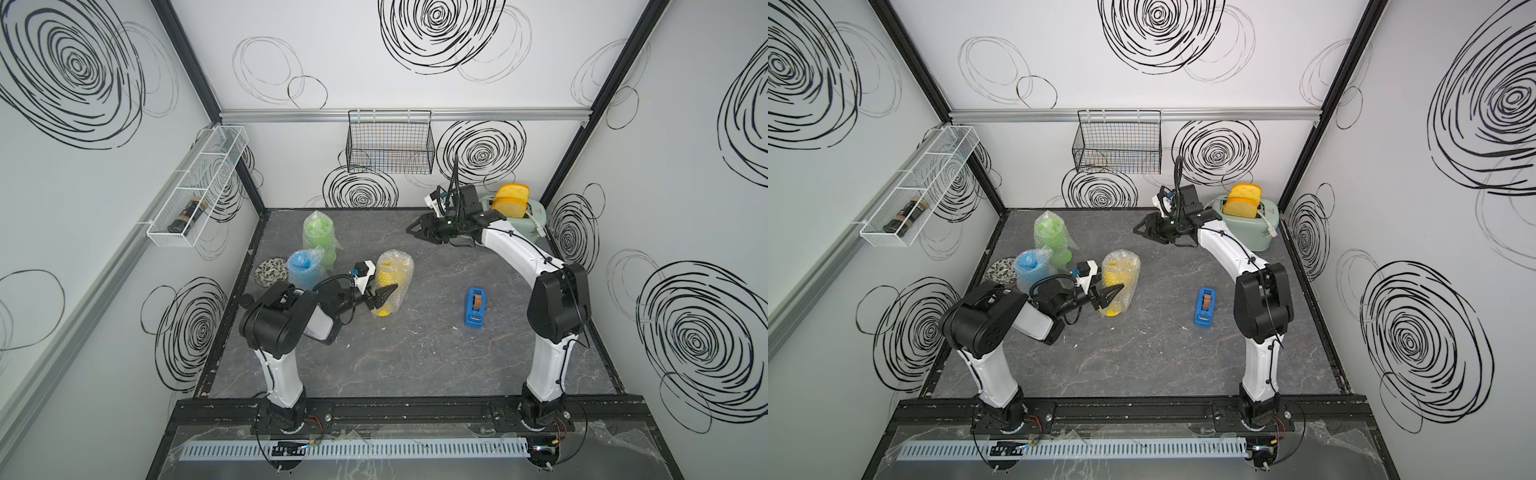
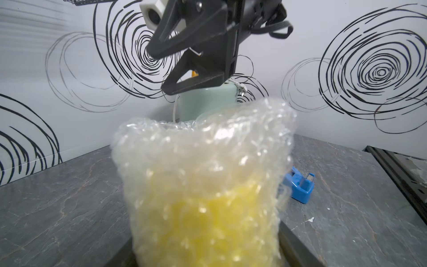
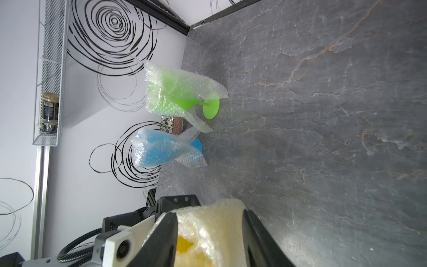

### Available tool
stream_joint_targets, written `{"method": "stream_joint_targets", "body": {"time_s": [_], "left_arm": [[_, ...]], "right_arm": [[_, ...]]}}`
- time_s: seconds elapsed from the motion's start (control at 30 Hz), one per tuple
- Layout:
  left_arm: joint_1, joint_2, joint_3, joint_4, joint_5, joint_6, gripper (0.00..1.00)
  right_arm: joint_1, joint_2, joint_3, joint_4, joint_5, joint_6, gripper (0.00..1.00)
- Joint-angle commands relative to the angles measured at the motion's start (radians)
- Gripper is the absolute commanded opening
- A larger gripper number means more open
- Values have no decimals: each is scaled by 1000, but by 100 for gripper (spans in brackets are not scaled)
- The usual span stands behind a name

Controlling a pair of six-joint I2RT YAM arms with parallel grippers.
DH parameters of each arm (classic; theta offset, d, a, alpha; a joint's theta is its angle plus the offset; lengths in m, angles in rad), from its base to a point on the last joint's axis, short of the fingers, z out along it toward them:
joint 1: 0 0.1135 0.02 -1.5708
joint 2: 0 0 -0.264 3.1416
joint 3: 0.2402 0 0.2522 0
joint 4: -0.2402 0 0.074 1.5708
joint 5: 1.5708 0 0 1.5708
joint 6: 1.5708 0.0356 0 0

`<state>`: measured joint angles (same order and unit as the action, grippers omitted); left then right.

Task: Wrap wine glasses in bubble wrap
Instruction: Pick up the bubble wrap from the center of the board.

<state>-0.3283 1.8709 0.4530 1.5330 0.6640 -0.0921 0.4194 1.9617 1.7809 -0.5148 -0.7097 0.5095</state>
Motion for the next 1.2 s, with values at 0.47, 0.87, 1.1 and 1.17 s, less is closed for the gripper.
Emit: {"method": "stream_joint_targets", "body": {"time_s": [0.47, 0.87, 1.1, 1.17], "left_arm": [[32, 6, 16, 285, 21, 1, 57], [51, -141, -10, 228, 111, -68, 97], [113, -418, -56, -71, 131, -51, 97], [142, -513, -53, -213, 125, -46, 97]], "right_arm": [[85, 119, 16, -308, 73, -182, 40], [93, 127, 143, -406, 189, -219, 10], [127, 109, 231, -429, 333, -235, 11], [151, 103, 249, -420, 386, -232, 11]]}}
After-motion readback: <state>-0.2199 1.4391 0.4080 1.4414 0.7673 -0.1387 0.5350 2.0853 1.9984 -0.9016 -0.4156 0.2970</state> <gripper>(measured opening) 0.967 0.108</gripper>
